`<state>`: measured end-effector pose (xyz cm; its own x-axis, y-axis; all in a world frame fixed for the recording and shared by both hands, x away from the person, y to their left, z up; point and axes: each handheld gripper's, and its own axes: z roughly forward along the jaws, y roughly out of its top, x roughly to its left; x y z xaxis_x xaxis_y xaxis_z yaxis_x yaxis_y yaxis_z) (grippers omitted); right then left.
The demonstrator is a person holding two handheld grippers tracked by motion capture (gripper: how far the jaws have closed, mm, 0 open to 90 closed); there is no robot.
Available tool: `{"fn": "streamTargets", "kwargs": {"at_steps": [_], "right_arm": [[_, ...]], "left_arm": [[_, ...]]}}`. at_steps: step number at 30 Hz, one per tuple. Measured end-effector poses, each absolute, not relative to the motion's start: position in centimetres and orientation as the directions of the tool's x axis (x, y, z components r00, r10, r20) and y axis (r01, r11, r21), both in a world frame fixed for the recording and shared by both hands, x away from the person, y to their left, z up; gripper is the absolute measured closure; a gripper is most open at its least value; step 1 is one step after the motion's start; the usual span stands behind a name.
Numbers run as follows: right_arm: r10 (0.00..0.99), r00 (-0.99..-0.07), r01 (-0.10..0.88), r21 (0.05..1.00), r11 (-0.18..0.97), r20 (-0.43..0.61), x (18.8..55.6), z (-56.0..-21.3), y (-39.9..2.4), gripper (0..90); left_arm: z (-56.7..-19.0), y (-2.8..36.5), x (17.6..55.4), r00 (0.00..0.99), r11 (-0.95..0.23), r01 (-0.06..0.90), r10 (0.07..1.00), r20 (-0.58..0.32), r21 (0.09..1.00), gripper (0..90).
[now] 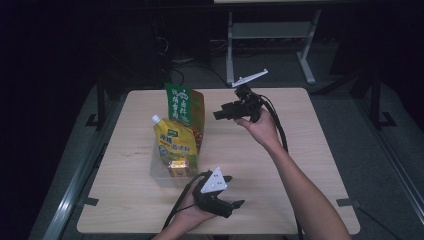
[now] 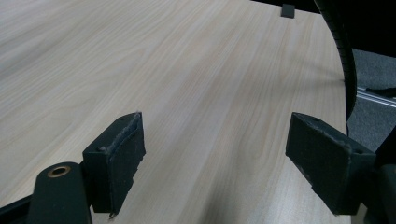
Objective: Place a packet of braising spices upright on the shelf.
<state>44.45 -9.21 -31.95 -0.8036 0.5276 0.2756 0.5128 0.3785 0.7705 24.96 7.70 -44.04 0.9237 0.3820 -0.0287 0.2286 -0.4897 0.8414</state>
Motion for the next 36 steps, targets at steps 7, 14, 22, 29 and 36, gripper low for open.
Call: {"fn": "streamTargets", "kwargs": {"at_steps": [7, 14, 22, 29, 36], "right_arm": [[0.531, -0.802, 0.514, 0.767, 0.384, 0.272, 44.0, -31.8, -10.1, 41.2], [0.537, -0.794, 0.530, 0.756, 0.384, 0.284, 43.5, -32.1, -11.4, 39.4], [0.540, -0.790, 0.539, 0.750, 0.384, 0.291, 43.0, -31.8, -12.8, 38.4], [0.548, -0.782, 0.548, 0.747, 0.376, 0.297, 42.4, -32.0, -14.0, 37.8], [0.549, -0.779, 0.555, 0.741, 0.378, 0.304, 41.7, -32.6, -15.2, 37.3]], "left_arm": [[-44.1, 7.8, 24.9, 0.923, -0.487, 0.229, 0.383, -0.029, 0.843, 19.1], [-44.1, 7.9, 24.9, 0.922, -0.483, 0.231, 0.386, -0.032, 0.845, 19.0], [-44.0, 8.0, 25.0, 0.921, -0.483, 0.232, 0.388, -0.032, 0.844, 19.0], [-44.0, 8.0, 24.9, 0.923, -0.490, 0.232, 0.385, -0.031, 0.840, 19.0], [-44.0, 8.1, 24.9, 0.920, -0.483, 0.235, 0.390, -0.034, 0.843, 19.0]]}}
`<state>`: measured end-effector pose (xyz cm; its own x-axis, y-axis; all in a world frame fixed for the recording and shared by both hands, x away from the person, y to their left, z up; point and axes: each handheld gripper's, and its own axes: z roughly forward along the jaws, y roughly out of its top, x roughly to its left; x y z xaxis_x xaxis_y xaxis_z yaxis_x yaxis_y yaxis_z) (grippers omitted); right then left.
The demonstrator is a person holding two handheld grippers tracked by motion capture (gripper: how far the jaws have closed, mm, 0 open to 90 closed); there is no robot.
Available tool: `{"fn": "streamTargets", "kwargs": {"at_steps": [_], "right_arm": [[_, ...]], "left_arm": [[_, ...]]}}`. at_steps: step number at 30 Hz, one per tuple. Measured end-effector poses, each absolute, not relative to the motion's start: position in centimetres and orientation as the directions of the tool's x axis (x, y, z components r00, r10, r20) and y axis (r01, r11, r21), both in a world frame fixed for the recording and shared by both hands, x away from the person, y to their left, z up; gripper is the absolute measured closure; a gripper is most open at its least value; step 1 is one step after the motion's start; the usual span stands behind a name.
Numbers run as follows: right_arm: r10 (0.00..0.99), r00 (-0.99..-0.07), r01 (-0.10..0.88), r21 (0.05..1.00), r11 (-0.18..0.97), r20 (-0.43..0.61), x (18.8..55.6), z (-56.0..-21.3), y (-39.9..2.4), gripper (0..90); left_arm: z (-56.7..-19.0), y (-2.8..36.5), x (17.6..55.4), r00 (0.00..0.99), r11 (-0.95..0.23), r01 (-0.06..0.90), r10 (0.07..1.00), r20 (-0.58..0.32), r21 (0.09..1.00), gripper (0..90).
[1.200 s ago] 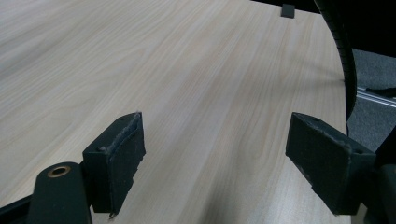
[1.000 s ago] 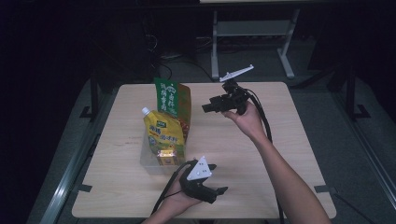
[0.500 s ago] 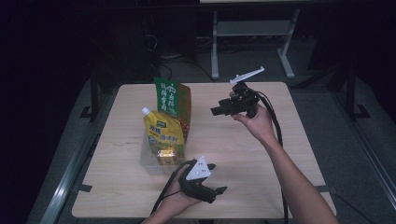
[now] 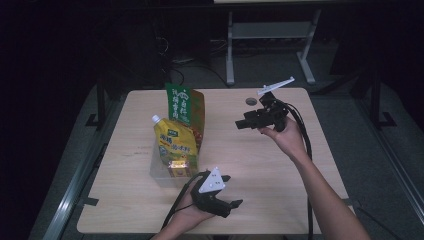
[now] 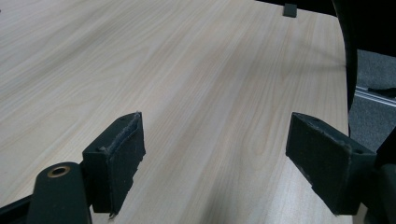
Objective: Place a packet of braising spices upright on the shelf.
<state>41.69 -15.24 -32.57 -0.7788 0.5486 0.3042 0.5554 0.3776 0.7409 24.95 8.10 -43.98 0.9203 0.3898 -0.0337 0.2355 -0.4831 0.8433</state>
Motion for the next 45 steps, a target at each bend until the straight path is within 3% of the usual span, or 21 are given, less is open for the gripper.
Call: {"fn": "streamTargets", "kwargs": {"at_steps": [45], "right_arm": [[0.575, -0.698, 0.666, 0.680, 0.305, 0.426, 33.8, -39.9, -22.8, 33.2]], "left_arm": [[-43.9, 8.5, 24.9, 0.919, -0.480, 0.227, 0.394, -0.023, 0.847, 19.0]]}}
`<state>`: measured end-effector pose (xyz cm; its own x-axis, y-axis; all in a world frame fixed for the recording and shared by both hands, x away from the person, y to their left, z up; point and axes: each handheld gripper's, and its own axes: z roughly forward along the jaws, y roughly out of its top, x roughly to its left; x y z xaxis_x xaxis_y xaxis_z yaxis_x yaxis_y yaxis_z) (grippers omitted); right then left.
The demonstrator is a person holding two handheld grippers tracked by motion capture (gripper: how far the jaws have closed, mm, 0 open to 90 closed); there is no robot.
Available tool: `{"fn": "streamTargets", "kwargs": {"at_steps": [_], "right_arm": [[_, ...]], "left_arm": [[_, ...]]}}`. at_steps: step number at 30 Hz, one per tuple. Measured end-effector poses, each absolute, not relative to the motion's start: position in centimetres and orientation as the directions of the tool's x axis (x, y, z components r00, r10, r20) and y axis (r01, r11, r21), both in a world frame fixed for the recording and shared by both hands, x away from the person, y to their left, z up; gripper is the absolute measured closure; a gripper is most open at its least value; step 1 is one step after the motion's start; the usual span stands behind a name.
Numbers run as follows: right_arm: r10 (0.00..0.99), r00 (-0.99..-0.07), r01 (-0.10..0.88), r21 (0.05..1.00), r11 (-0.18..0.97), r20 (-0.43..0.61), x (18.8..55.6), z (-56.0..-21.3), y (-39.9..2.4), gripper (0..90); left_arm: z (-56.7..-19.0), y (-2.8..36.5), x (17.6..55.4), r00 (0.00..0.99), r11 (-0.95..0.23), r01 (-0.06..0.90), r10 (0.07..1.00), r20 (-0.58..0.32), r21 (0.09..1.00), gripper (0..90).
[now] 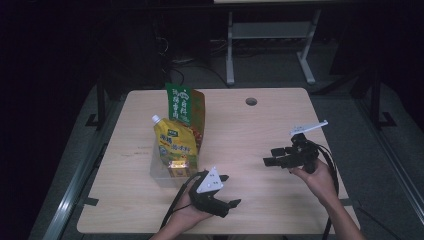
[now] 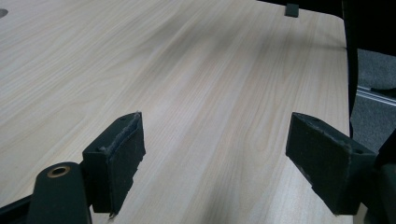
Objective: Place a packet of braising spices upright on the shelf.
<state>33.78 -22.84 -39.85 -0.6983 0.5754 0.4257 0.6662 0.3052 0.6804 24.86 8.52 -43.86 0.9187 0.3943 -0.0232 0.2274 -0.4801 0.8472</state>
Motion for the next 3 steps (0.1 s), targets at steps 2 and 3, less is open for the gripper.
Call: {"fn": "streamTargets", "kwargs": {"at_steps": [2, 3], "right_arm": [[0.577, -0.694, 0.672, 0.677, 0.301, 0.432, 33.25, -40.12, -23.00, 32.0], [0.574, -0.696, 0.671, 0.677, 0.304, 0.432, 32.94, -40.24, -23.05, 31.3]], "left_arm": [[-43.83, 8.49, 24.77, 0.920, -0.484, 0.229, 0.391, -0.025, 0.845, 19.0], [-43.86, 8.43, 24.69, 0.921, -0.484, 0.224, 0.389, -0.022, 0.846, 19.0]]}}
